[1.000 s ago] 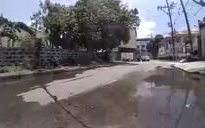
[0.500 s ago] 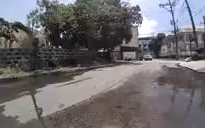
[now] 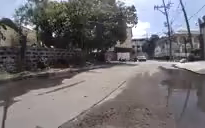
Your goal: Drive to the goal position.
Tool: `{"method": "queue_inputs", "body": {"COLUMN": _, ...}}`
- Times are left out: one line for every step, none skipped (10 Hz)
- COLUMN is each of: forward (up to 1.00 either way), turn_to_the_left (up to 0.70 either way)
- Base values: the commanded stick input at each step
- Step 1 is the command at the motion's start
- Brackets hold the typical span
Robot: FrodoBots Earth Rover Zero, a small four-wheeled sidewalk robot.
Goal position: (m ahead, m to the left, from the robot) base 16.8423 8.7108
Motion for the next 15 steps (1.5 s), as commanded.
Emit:
{"method": "queue_inputs", "body": {"forward": 1.0, "turn_to_the_left": 0.0}}
{"method": "queue_inputs", "body": {"forward": 1.0, "turn_to_the_left": 0.0}}
{"method": "queue_inputs", "body": {"forward": 1.0, "turn_to_the_left": 0.0}}
{"method": "queue_inputs", "body": {"forward": 1.0, "turn_to_the_left": 0.0}}
{"method": "queue_inputs", "body": {"forward": 1.0, "turn_to_the_left": 0.0}}
{"method": "queue_inputs", "body": {"forward": 1.0, "turn_to_the_left": 0.0}}
{"method": "queue_inputs", "body": {"forward": 1.0, "turn_to_the_left": -0.01}}
{"method": "queue_inputs", "body": {"forward": 1.0, "turn_to_the_left": -0.07}}
{"method": "queue_inputs", "body": {"forward": 1.0, "turn_to_the_left": -0.21}}
{"method": "queue_inputs", "body": {"forward": 1.0, "turn_to_the_left": -0.35}}
{"method": "queue_inputs", "body": {"forward": 1.0, "turn_to_the_left": -0.4}}
{"method": "queue_inputs", "body": {"forward": 1.0, "turn_to_the_left": -0.4}}
{"method": "queue_inputs", "body": {"forward": 1.0, "turn_to_the_left": -0.32}}
{"method": "queue_inputs", "body": {"forward": 1.0, "turn_to_the_left": -0.11}}
{"method": "queue_inputs", "body": {"forward": 1.0, "turn_to_the_left": 0.0}}
